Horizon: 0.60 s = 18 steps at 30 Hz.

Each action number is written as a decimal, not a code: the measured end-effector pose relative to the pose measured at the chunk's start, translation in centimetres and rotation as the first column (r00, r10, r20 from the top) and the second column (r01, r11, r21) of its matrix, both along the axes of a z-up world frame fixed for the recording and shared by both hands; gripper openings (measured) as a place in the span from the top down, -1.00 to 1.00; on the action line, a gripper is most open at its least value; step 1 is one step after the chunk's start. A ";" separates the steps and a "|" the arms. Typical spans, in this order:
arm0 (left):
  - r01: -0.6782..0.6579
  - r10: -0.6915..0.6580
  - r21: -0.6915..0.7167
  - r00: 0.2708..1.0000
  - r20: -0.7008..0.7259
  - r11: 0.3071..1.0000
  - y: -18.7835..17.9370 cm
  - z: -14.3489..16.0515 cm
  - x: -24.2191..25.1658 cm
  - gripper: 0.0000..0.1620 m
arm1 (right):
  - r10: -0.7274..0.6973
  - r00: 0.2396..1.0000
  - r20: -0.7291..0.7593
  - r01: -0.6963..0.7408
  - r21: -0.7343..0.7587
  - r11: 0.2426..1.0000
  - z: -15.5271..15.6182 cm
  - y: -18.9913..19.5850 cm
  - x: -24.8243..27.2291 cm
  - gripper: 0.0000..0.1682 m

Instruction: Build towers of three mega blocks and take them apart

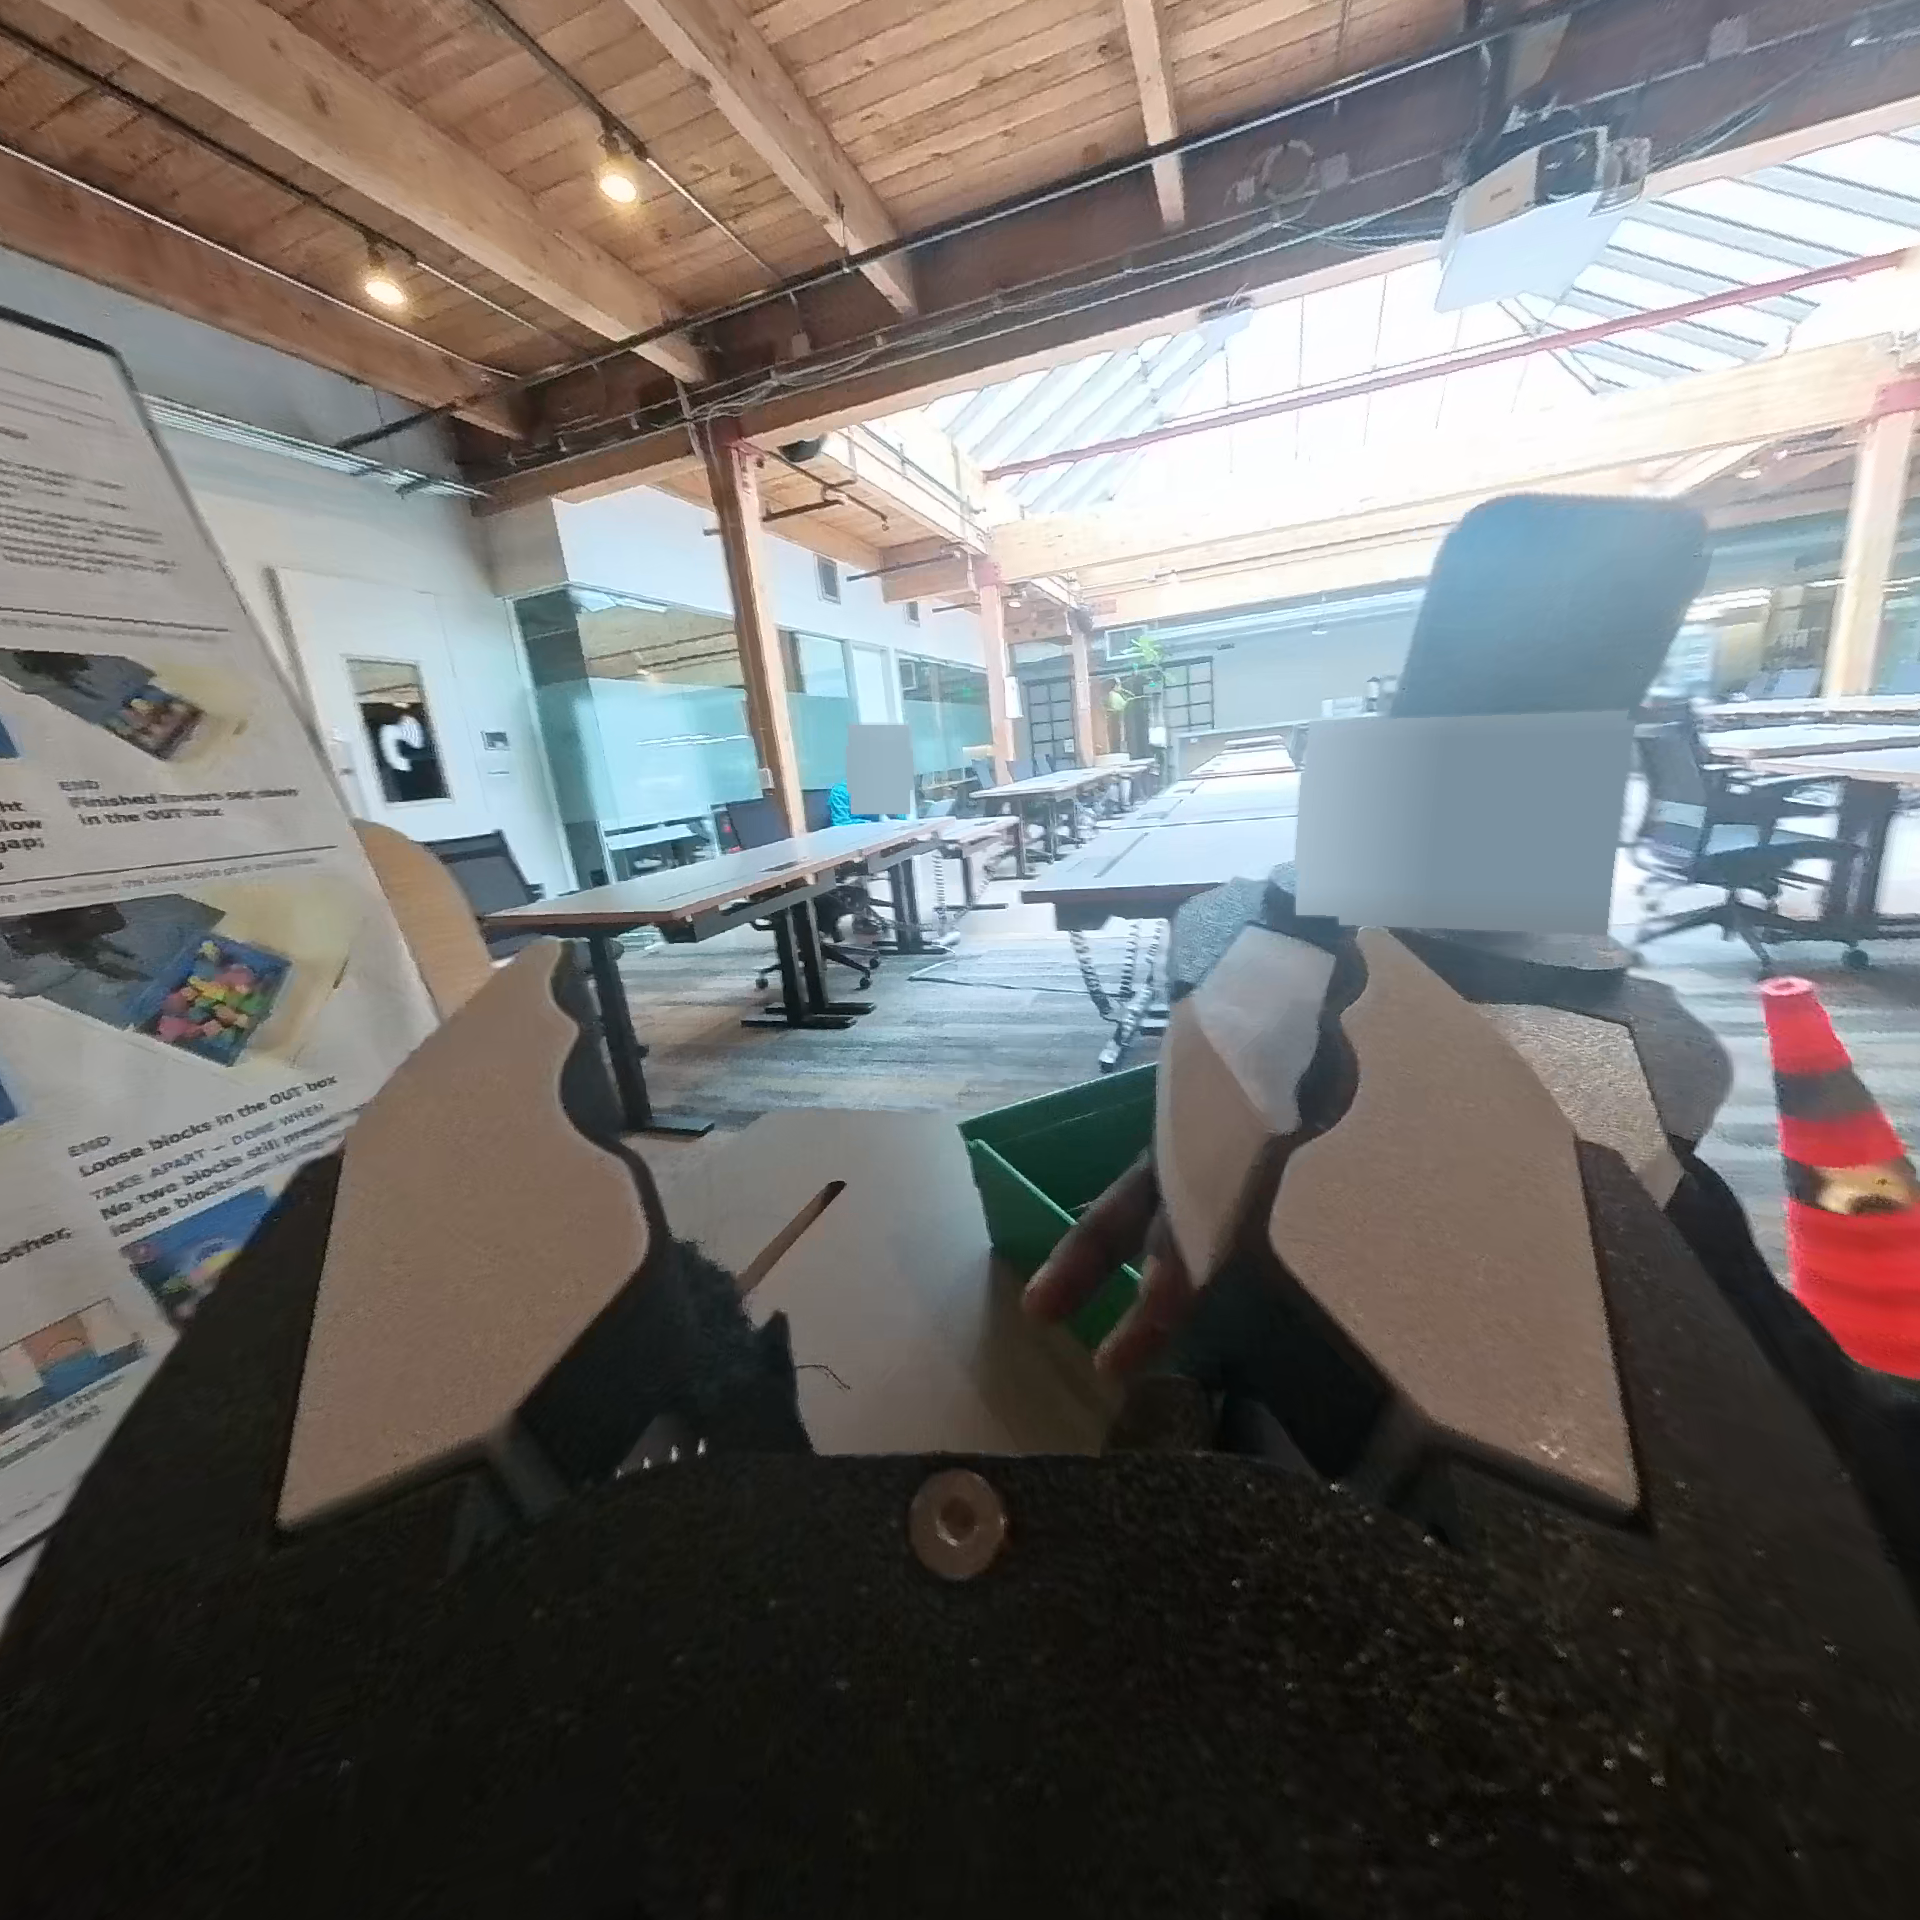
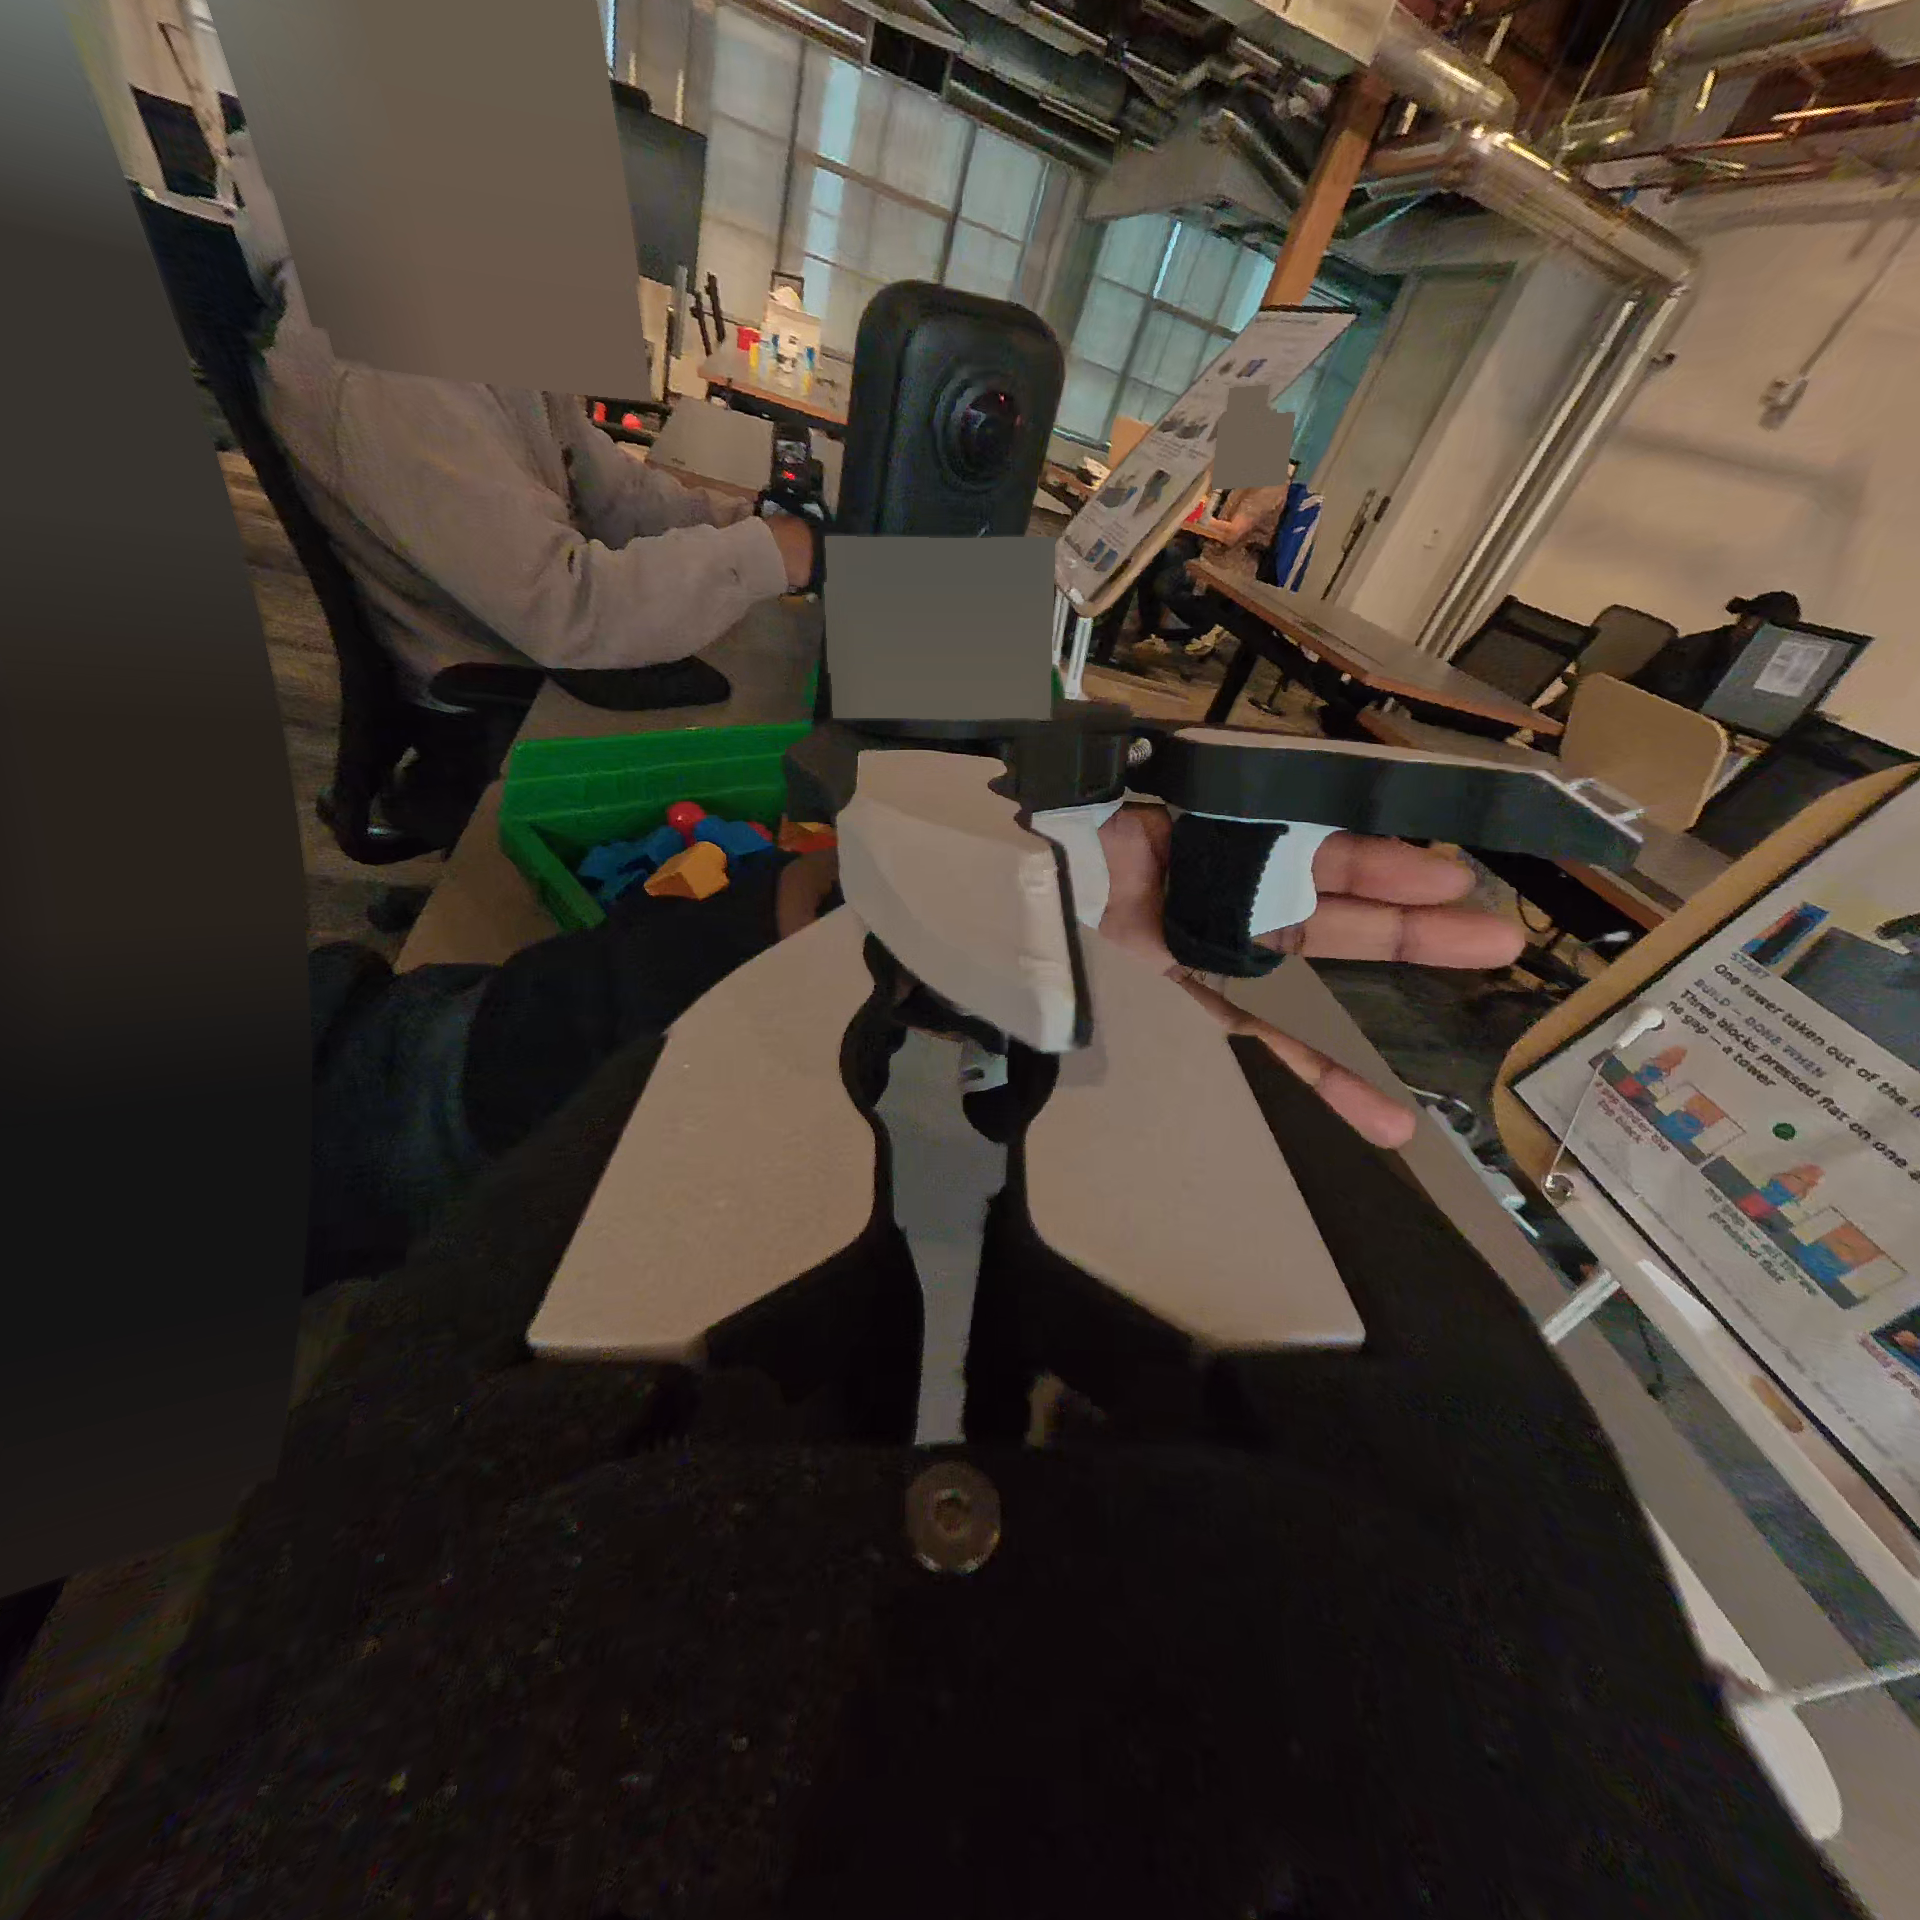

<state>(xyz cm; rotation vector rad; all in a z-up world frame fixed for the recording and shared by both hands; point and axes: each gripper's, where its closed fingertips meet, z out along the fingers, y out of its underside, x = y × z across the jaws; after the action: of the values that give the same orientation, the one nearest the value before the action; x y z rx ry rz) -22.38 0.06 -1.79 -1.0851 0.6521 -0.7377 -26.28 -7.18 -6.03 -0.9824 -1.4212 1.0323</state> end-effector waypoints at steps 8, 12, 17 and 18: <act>0.051 -0.041 -0.056 0.984 0.174 0.997 1.8 0.1 -2.2 -0.70 | -0.074 0.967 -0.242 0.110 0.139 0.984 4.5 0.8 3.6 0.69; -0.177 0.175 0.001 0.972 0.160 0.984 3.3 0.2 -3.5 -0.35 | -0.171 0.934 -0.314 0.253 0.243 0.937 5.2 1.0 2.8 0.56; -0.311 0.305 0.063 0.948 0.092 0.948 3.2 0.3 -3.4 -0.12 | -0.185 0.963 -0.195 0.236 0.287 0.928 2.2 1.1 -0.5 0.83; -0.363 0.358 0.077 0.931 0.067 0.929 3.6 0.1 -3.8 -0.11 | -0.190 0.967 -0.167 0.232 0.278 0.932 1.7 1.1 -0.9 0.89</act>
<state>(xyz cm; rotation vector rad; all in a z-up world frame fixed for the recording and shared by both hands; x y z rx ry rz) -26.19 3.62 -1.65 -1.0628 0.4188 -0.4124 -27.13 -6.06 -4.28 -0.8073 -1.2792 0.6900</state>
